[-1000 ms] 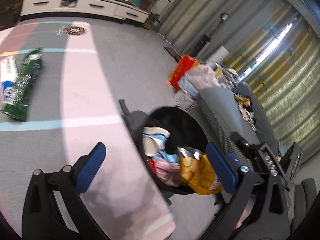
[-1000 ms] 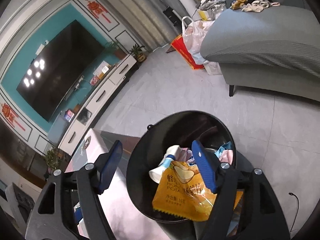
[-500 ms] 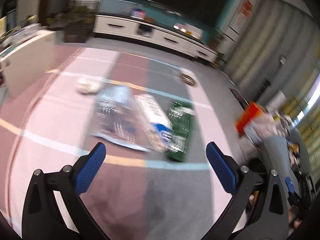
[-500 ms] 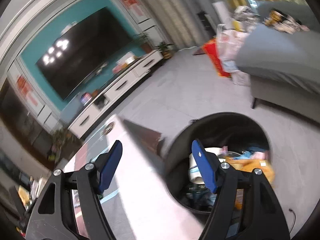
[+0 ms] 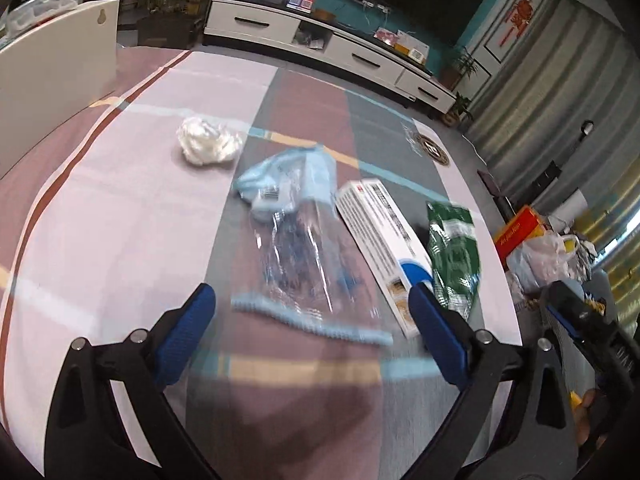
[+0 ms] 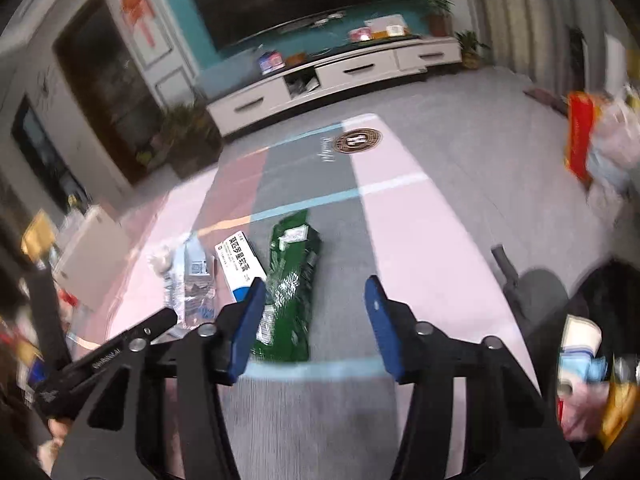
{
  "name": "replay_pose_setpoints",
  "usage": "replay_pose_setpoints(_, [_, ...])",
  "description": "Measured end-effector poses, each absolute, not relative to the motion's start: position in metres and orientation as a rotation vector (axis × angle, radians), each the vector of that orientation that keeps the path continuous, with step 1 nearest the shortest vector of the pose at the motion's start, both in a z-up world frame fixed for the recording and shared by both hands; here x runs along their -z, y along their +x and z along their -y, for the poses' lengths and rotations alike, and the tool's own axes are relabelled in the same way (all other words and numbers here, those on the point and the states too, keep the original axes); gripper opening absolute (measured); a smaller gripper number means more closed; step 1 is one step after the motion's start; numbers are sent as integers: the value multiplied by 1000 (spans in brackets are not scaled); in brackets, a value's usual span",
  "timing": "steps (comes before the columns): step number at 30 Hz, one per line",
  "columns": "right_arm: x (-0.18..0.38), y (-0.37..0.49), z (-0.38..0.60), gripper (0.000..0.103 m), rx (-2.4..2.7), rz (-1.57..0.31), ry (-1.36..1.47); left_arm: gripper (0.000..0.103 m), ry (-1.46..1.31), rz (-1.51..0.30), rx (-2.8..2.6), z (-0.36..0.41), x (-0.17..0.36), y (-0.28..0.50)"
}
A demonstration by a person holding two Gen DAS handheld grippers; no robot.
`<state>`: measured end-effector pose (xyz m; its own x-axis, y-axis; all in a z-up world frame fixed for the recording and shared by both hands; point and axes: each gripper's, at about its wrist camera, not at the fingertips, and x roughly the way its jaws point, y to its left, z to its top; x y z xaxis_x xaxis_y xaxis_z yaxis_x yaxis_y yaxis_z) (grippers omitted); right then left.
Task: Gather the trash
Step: 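Move both open tools back over the trash on the table, then grasp the clear plastic bag with the left tool while the right tool grasps the dark green bag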
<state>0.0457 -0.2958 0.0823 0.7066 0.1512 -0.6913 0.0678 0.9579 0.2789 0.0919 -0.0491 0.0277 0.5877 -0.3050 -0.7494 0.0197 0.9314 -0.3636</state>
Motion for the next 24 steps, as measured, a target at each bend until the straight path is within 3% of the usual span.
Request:
replay_pose_setpoints(7, [-42, 85, 255, 45, -132, -874, 271, 96, -373, -958, 192, 49, -12, 128])
replay_pose_setpoints(9, [-35, 87, 255, 45, -131, -886, 262, 87, -348, -963, 193, 53, -10, 131])
replay_pose_setpoints(13, [-28, 91, 257, 41, -116, -900, 265, 79, -314, -957, 177, 57, -7, 136])
replay_pose_setpoints(18, [-20, 92, 255, 33, -106, -913, 260, 37, -270, -942, 131, 58, -6, 135])
replay_pose_setpoints(21, [-26, 87, 255, 21, -103, -896, 252, 23, -304, -942, 132, 51, -5, 128])
replay_pose_setpoints(24, [-31, 81, 260, 17, -99, -872, 268, 19, -316, -920, 118, 46, -10, 117])
